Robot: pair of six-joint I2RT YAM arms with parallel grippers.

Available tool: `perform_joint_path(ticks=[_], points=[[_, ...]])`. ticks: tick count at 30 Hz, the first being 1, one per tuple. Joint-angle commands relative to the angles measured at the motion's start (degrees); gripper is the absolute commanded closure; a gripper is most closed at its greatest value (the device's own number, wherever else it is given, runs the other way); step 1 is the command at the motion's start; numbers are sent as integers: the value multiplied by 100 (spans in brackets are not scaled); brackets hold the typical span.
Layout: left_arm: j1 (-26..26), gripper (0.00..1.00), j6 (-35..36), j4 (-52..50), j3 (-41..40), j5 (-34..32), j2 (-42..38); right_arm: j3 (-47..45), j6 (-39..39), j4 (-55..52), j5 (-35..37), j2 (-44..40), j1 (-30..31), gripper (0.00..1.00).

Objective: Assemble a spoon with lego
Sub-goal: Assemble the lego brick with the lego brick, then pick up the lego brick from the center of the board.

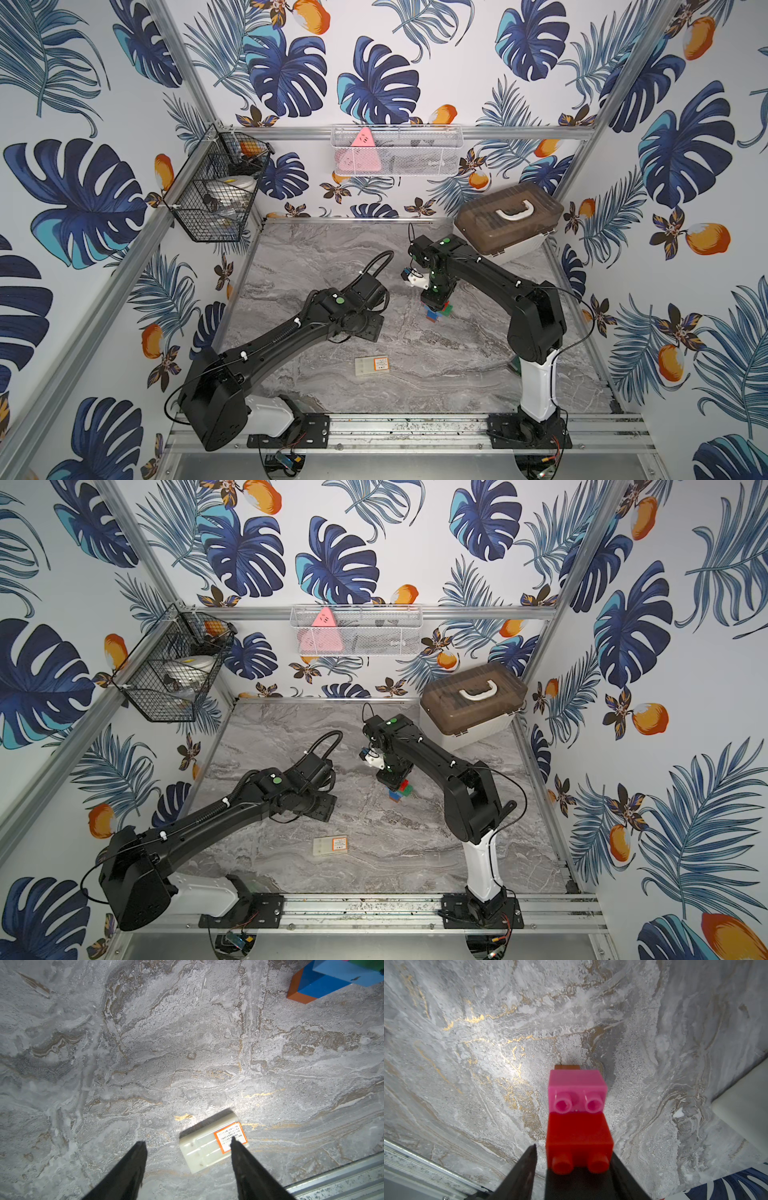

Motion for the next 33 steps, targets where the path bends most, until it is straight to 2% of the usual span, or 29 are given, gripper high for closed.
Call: perform_joint_path(ticks=[1,7,18,21,26,28,33], points=[[-3,30,25,-62,19,-69,-22,-16,101,72,-33,139,3,50],[6,30,23,-66,18,-69,-11,-49,99,155,-107,166,-11,53],[-4,30,5,-71,-10,-69,-41,-130,105,209,-175,119,-46,70],[9,30,-2,-32,1,-10,-17,-81,179,225,-400,10,-153,73],[21,30,2,96,45,254,-41,-129,461,554,-1553,-472,-682,75],[89,30,52,121,125,366,-41,-365,607,951,-2287,-675,-917,75],[650,30,196,169,389,1018,-172,-1589,1471,2970,-4540,-1034,-1270,75]])
